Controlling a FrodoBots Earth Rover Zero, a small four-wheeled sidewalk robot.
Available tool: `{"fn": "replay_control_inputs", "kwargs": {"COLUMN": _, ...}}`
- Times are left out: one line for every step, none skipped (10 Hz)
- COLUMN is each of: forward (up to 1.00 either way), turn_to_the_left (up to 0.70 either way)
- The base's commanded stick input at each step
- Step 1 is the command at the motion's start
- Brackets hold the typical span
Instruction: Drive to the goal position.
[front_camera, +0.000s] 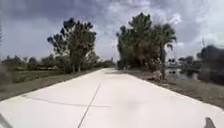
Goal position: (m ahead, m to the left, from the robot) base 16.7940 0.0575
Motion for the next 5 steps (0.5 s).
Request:
{"fn": "replay_control_inputs", "kwargs": {"forward": 0.70, "turn_to_the_left": 0.00}}
{"fn": "replay_control_inputs", "kwargs": {"forward": 0.70, "turn_to_the_left": 0.00}}
{"fn": "replay_control_inputs", "kwargs": {"forward": 0.70, "turn_to_the_left": 0.00}}
{"fn": "replay_control_inputs", "kwargs": {"forward": 0.70, "turn_to_the_left": 0.00}}
{"fn": "replay_control_inputs", "kwargs": {"forward": 0.70, "turn_to_the_left": 0.00}}
